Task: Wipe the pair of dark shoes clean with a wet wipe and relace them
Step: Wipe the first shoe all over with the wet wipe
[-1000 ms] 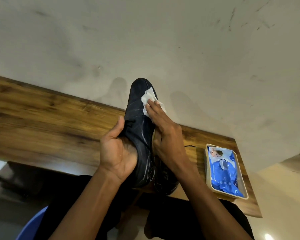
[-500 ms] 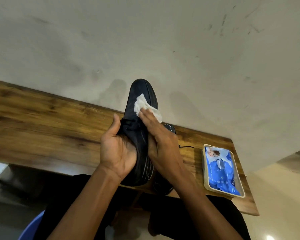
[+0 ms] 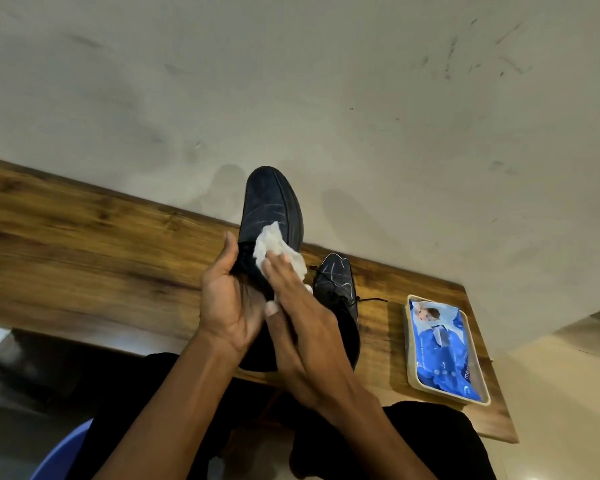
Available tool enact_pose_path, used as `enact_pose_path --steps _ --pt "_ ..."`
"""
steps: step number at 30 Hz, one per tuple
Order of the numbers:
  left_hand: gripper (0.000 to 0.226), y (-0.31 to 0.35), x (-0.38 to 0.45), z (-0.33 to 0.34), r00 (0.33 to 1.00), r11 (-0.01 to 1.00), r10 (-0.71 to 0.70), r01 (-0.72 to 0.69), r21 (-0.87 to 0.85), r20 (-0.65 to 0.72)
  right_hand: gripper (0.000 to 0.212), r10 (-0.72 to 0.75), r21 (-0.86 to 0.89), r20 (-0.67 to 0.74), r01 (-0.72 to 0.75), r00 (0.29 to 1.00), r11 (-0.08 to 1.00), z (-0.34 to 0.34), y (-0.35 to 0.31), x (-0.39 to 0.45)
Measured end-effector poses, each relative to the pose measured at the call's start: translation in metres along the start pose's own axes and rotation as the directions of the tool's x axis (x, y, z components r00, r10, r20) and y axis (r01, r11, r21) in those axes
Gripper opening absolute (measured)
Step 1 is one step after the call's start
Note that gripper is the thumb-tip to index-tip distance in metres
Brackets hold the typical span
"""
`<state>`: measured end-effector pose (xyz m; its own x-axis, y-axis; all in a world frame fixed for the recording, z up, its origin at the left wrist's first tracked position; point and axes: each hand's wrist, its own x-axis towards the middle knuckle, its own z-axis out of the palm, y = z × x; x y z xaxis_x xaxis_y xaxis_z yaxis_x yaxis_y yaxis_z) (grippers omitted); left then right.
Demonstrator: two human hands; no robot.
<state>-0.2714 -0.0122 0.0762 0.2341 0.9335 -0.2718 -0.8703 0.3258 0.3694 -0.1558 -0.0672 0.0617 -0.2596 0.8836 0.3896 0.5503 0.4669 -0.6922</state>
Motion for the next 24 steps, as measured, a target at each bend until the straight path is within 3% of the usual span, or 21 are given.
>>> enact_pose_path --steps 4,9,15,19,24 --pt "0.055 -0.011 -0.001 0.005 0.997 1.000 0.029 -0.028 -0.009 0.075 0.055 0.076 -0.034 -0.032 -0.077 0.997 0.996 -0.006 0.012 0.030" --pt "0.062 -0.007 0.004 0.005 0.999 0.997 -0.046 0.046 0.057 -0.003 0.059 0.094 -0.027 0.028 -0.093 0.995 0.995 0.002 -0.002 0.007" --pt "0.061 0.003 0.015 -0.003 0.998 0.999 0.012 -0.010 0.038 -0.062 0.063 0.049 -0.037 0.102 -0.045 0.994 0.998 0.012 -0.007 -0.022" --pt "0.063 0.001 0.013 -0.004 1.000 1.000 -0.015 0.015 -0.004 -0.006 0.065 0.055 -0.080 0.067 -0.049 0.996 0.996 0.008 0.005 0.000" --pt "0.048 -0.006 0.008 0.001 0.998 1.000 -0.005 0.005 0.007 0.067 0.067 0.134 -0.066 -0.021 -0.135 0.991 0.989 -0.009 0.027 0.041"
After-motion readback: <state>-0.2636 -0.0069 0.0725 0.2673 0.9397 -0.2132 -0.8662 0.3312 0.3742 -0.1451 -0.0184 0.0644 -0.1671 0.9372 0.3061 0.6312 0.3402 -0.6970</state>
